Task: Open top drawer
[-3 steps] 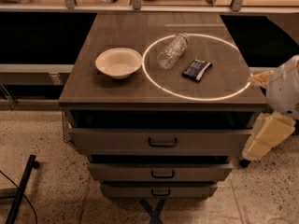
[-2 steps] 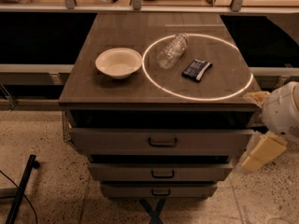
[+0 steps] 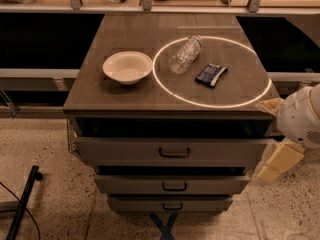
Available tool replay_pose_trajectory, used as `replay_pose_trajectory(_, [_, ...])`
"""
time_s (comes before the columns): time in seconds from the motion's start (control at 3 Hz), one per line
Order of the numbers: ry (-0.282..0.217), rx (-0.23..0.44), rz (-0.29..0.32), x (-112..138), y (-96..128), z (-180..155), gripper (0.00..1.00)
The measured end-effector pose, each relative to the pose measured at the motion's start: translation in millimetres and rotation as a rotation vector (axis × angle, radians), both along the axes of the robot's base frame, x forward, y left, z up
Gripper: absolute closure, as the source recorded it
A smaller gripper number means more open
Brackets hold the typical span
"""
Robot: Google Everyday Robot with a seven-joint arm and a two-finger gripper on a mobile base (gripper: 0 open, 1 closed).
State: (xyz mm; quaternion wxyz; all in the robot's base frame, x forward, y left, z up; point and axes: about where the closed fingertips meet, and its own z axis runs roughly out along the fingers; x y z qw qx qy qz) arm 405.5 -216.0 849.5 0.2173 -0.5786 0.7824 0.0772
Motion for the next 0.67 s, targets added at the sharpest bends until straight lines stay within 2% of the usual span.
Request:
replay_pose_trajectory(0.33, [0.059,0.068,0.030,-9,11,-43,0.00])
replay_pose_trajectory(0.67, [0.064,0.108,0.043,-15,21,-73,0.00])
